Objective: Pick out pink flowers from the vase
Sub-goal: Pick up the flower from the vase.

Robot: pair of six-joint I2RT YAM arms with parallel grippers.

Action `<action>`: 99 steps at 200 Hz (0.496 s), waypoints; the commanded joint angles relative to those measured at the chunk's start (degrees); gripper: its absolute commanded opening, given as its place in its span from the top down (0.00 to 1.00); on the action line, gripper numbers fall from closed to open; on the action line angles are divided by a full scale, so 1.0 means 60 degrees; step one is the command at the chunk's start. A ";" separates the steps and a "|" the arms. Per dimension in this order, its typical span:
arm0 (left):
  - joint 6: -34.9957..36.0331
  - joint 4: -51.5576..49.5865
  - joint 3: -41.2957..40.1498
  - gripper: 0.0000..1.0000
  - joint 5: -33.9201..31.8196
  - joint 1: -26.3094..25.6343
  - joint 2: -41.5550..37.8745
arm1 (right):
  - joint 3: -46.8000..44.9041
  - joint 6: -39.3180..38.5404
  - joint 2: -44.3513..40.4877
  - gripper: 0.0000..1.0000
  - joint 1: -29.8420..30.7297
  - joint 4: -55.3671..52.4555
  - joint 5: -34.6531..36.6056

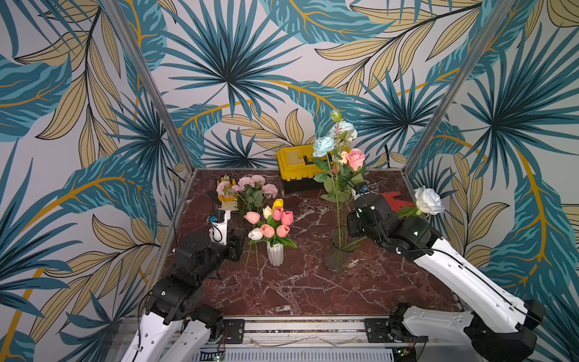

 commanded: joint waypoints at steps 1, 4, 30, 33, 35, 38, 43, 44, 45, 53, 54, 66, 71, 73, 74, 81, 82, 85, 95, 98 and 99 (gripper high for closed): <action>0.0152 -0.0143 0.0284 0.54 -0.0405 -0.0066 -0.0076 | -0.0321 0.0099 0.0002 0.69 -0.0243 0.0579 -0.0477; 0.0152 -0.0148 0.0284 0.53 -0.0401 -0.0069 -0.0077 | -0.0338 0.0082 0.0009 0.69 -0.0269 0.0617 -0.0521; 0.0196 -0.0161 0.0255 0.53 -0.0389 -0.0123 -0.0128 | -0.0480 0.0021 0.0035 0.65 -0.0464 0.0908 -0.0656; 0.0196 -0.0164 0.0255 0.53 -0.0375 -0.0122 -0.0121 | -0.0493 0.0008 0.0046 0.65 -0.0476 0.0916 -0.0653; 0.0196 -0.0158 0.0255 0.53 -0.0369 -0.0127 -0.0121 | -0.0495 0.0016 0.0059 0.65 -0.0492 0.0924 -0.0653; 0.0196 -0.0162 0.0255 0.53 -0.0354 -0.0137 -0.0111 | -0.0484 0.0010 0.0067 0.65 -0.0507 0.0936 -0.0665; 0.0196 -0.0159 0.0255 0.53 -0.0349 -0.0138 -0.0106 | -0.0505 -0.0005 0.0097 0.65 -0.0551 0.0971 -0.0691; 0.0196 -0.0162 0.0255 0.53 -0.0351 -0.0138 -0.0106 | -0.0507 -0.0008 0.0105 0.65 -0.0560 0.0981 -0.0701; 0.0196 -0.0156 0.0255 0.53 -0.0359 -0.0146 -0.0113 | -0.0509 -0.0002 0.0109 0.65 -0.0565 0.0978 -0.0713; 0.0196 -0.0157 0.0255 0.53 -0.0338 -0.0153 -0.0106 | -0.0552 -0.0012 0.0140 0.66 -0.0594 0.1036 -0.0757; 0.0196 -0.0161 0.0255 0.53 -0.0338 -0.0153 -0.0106 | -0.0560 -0.0011 0.0141 0.66 -0.0604 0.1035 -0.0763; 0.0196 -0.0152 0.0255 0.53 -0.0338 -0.0167 -0.0092 | -0.0625 0.0000 0.0192 0.66 -0.0633 0.1103 -0.0824; 0.0196 -0.0152 0.0255 0.53 -0.0340 -0.0159 -0.0091 | -0.0675 0.0004 0.0200 0.66 -0.0635 0.1153 -0.0842; 0.0196 -0.0158 0.0255 0.53 -0.0338 -0.0162 -0.0091 | -0.0690 0.0012 0.0200 0.66 -0.0649 0.1159 -0.0854; 0.0196 -0.0154 0.0255 0.53 -0.0331 -0.0165 -0.0091 | -0.0703 0.0015 0.0200 0.66 -0.0646 0.1178 -0.0863; 0.0196 -0.0143 0.0254 0.53 -0.0337 -0.0173 -0.0091 | -0.0773 0.0019 0.0189 0.66 -0.0665 0.1256 -0.0899; 0.0196 -0.0146 0.0254 0.53 -0.0330 -0.0178 -0.0091 | -0.0788 0.0019 0.0187 0.66 -0.0661 0.1263 -0.0908; 0.0203 -0.0150 0.0255 0.53 -0.0324 -0.0182 -0.0091 | -0.0814 0.0036 0.0186 0.66 -0.0666 0.1303 -0.0932; 0.0210 -0.0145 0.0255 0.53 -0.0323 -0.0185 -0.0077 | -0.0919 0.0057 0.0158 0.66 -0.0677 0.1439 -0.1016; 0.0210 -0.0142 0.0255 0.53 -0.0316 -0.0181 -0.0077 | -0.0957 0.0070 0.0156 0.66 -0.0681 0.1481 -0.1042; 0.0210 -0.0146 0.0255 0.53 -0.0319 -0.0182 -0.0077 | -0.0960 0.0066 0.0156 0.66 -0.0677 0.1499 -0.1052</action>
